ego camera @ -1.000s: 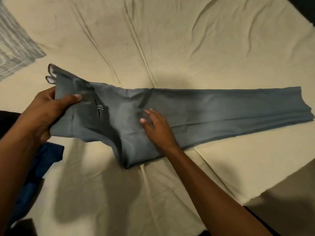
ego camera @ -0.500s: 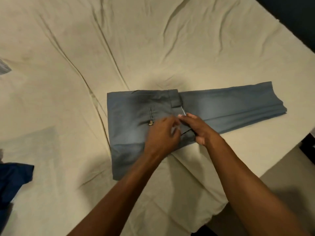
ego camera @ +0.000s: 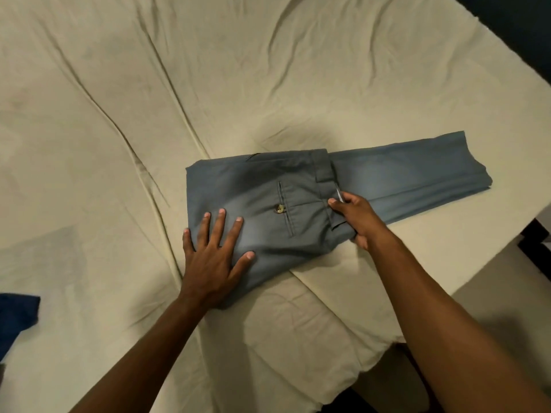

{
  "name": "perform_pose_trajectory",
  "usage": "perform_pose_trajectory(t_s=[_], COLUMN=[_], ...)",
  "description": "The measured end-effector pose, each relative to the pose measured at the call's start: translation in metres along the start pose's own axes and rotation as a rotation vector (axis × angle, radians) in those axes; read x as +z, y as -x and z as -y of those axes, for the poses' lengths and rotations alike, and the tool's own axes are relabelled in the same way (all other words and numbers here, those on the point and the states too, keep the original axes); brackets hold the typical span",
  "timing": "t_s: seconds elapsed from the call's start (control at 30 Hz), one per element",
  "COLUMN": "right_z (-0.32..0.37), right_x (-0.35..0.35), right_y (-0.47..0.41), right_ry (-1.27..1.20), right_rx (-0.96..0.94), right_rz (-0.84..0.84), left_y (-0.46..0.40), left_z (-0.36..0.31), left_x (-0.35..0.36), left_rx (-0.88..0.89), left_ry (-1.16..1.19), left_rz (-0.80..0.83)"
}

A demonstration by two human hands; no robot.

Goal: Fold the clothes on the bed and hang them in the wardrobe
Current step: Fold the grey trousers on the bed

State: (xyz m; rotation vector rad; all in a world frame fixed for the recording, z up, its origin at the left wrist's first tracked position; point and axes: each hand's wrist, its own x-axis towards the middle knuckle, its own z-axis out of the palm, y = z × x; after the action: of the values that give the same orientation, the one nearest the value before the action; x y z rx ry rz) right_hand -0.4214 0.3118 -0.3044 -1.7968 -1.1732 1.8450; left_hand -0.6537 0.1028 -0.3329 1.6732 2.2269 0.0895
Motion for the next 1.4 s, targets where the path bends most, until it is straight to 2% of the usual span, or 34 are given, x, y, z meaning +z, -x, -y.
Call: perform_pose_trajectory(t_s=[0.17,0.33,0.6,0.8,0.87,1.0,1.1,1.2,1.3,1.4], right_z=[0.008,0.017,0.009,0.023,0.023,0.002,-0.008,-0.011,-0.012,-0.010], right_x=[0.001,-0.012,-0.009,-0.018,-0.031,-0.045,-0.037,-0.030,-0.031,-0.031], right_y=[0.003,0.002,-0.004,0.000,-0.005,-0.015,-0.012,-0.008,-0.009,-0.008], right_ry=[0.037,0.161,0.584,0.507,0.519,0.735,0.877,0.942,0.968,0.964], right_rx=[0.010,-0.069,-0.266,-0.428,-0.429,-0.317,-0.334,-0.400,-0.416,-0.406], right_rz=[-0.003,-0.024,-0.210,-0.302,-0.351,-0.369,-0.418,-0.445,-0.452,-0.447], left_y=[0.002,0.009,0.015,0.014,0.013,0.012,0.012,0.008,-0.004,-0.019], left_z=[0.002,0.008,0.013,0.009,0.008,0.010,0.008,0.004,-0.003,-0.010], left_x=[0.006,0.009,0.009,-0.003,-0.005,0.000,0.003,-0.003,-0.019,-0.031], left_rx=[-0.004,-0.021,-0.046,-0.059,-0.050,-0.066,-0.074,-0.156,-0.269,-0.407], left_ry=[-0.015,-0.004,0.038,0.027,0.003,0.000,0.006,0.099,0.366,0.596], left_rz=[-0.009,-0.029,-0.023,-0.033,-0.037,-0.006,-0.004,-0.100,-0.252,-0.267])
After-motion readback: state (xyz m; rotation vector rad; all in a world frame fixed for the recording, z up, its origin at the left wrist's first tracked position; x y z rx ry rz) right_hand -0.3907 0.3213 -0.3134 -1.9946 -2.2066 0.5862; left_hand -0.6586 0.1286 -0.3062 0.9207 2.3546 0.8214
